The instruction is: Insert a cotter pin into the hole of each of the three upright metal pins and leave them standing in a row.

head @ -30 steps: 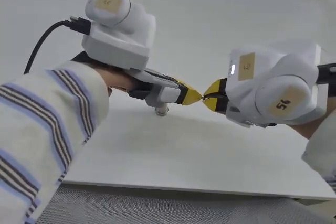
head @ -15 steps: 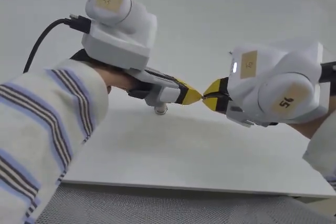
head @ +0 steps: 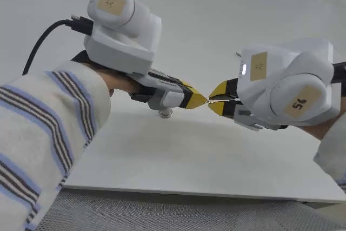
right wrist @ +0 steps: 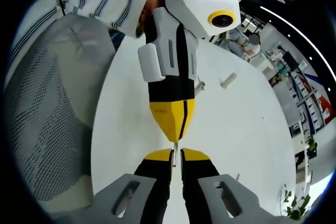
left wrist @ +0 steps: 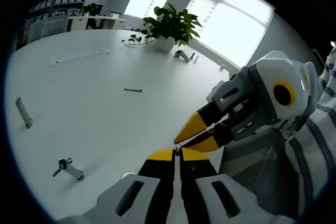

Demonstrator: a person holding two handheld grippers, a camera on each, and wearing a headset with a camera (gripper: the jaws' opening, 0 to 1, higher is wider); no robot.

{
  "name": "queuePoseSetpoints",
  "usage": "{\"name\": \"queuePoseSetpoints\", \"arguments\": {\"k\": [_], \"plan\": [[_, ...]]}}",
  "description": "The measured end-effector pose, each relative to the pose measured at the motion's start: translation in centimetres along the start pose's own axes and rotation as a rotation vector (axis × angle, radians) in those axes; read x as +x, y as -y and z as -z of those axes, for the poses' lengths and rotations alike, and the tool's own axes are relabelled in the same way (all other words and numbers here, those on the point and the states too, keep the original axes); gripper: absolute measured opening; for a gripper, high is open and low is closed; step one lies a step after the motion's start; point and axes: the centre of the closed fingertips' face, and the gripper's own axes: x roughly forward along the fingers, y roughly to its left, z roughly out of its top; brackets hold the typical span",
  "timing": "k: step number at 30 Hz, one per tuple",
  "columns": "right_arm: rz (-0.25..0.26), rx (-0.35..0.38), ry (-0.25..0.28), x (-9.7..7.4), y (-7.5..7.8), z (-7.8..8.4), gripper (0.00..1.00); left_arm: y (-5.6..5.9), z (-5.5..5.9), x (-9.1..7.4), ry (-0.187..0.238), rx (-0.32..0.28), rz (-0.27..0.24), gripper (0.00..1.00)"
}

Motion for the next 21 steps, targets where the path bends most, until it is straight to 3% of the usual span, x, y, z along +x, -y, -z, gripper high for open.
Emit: {"name": "queuePoseSetpoints", "arguments": {"k": [21], "plan": [[-0.029,0.037,0.025,-0.27,-0.63,0.11,0.11,0.47,-0.2,-0.41,0.013,0.017,0.011,0.0]]}}
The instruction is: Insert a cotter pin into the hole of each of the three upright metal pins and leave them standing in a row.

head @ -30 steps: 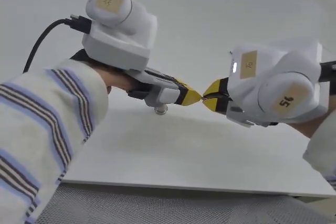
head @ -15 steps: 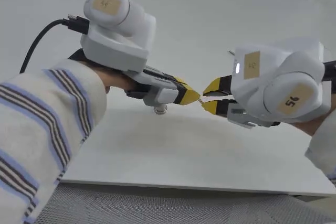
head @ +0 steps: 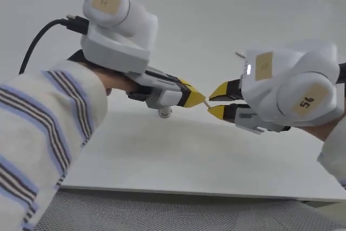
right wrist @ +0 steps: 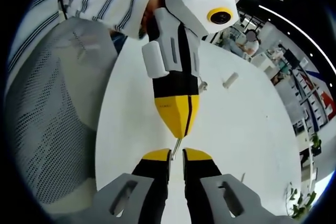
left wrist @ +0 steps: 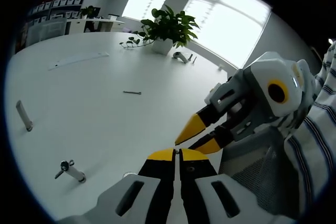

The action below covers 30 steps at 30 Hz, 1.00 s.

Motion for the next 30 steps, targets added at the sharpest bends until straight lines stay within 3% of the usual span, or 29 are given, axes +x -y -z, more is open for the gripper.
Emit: {"name": "queuePoseSetpoints", "arguments": {"k": [7,10,12,15,20,23,30], "plan": [[-0.055,0.088,0.058,-0.7,0.1,-0.2,0.12,0.3,-0.4,-0.5,0.013,0.022,0.018,0.0],[-0.127,0.196,0.134,-1.1,-0.2,-0.7,0.12,0.4,-0.5,-0.7,0.016,0.03,0.028,0.0],[-0.14,0.261,0.193,-1.3,0.1,-1.1,0.12,0.6,-0.6,-0.9,0.024,0.046,0.04,0.0],[-0.174,0.344,0.239,-1.5,0.2,-1.2,0.12,0.8,-0.9,-1.3,0.038,0.057,0.058,0.0],[-0.222,0.391,0.253,-1.1,-0.3,-0.5,0.12,0.9,-1.3,-1.7,0.052,0.077,0.083,0.0],[-0.248,0.437,0.273,-1.0,-0.9,-0.8,0.12,1.1,-1.5,-1.9,0.062,0.083,0.099,0.0],[-0.273,0.46,0.288,-0.8,-1.4,-1.3,0.11,1.6,-1.5,-2.1,0.072,0.093,0.117,0.0]]}}
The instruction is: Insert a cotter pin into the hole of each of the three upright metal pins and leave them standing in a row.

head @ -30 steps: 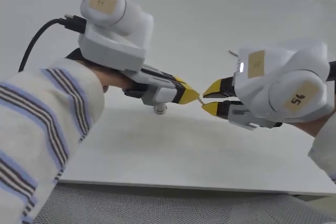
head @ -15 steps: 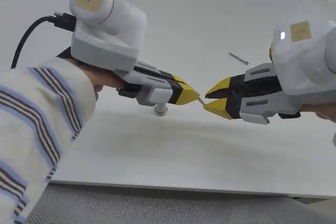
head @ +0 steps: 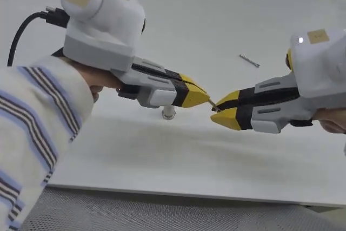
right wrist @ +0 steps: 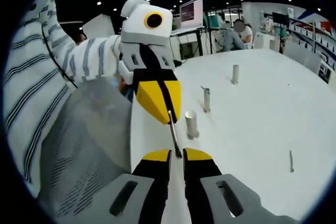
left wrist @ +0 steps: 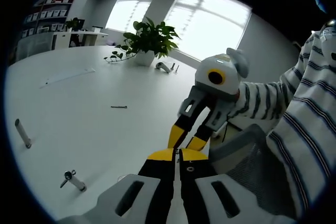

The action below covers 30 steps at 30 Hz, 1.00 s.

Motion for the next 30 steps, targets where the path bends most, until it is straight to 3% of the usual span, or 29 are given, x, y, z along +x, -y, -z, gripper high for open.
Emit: {"name": "queuePoseSetpoints", "arguments": {"k": [12,20,27,30], "plan": [[-0.016,-0.015,-0.011,0.1,-0.5,-0.1,0.06,0.1,0.5,-0.1,-0.007,0.015,0.009,0.0],[-0.032,-0.034,-0.021,-0.6,-0.7,-0.3,0.06,0.6,0.7,-0.1,-0.009,0.088,0.027,0.0],[-0.051,-0.075,-0.074,-1.0,-0.8,0.0,0.06,0.8,1.4,0.1,-0.032,0.177,0.035,0.0],[-0.062,-0.098,-0.099,-1.1,-0.9,0.2,0.05,0.8,1.6,0.2,-0.035,0.188,0.038,0.0]]}}
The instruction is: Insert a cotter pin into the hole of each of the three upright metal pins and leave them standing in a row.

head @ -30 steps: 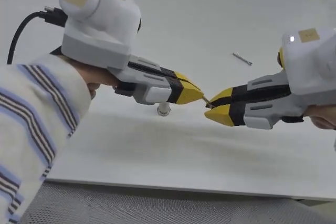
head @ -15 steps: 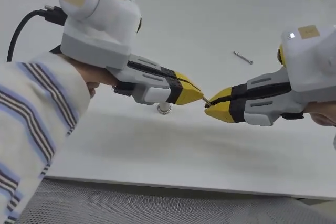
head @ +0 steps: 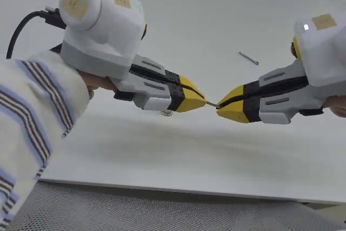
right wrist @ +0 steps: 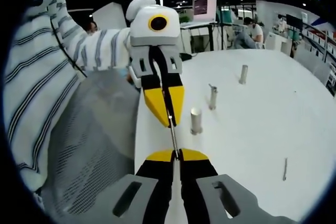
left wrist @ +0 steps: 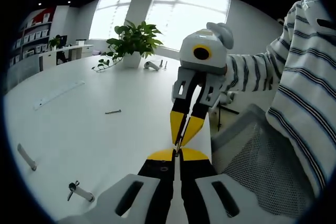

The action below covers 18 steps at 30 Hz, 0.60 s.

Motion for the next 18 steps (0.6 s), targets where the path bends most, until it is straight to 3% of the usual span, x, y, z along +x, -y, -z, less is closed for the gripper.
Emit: {"name": "queuePoseSetpoints", "arguments": {"k": [5,18], "plan": [[-0.012,-0.022,-0.02,-0.17,-0.26,-0.13,0.05,0.11,0.65,0.06,-0.03,0.052,0.002,0.0],[-0.022,-0.051,-0.053,-0.59,-0.07,-0.06,0.04,0.17,0.76,0.3,-0.036,0.074,0.008,0.01]]}}
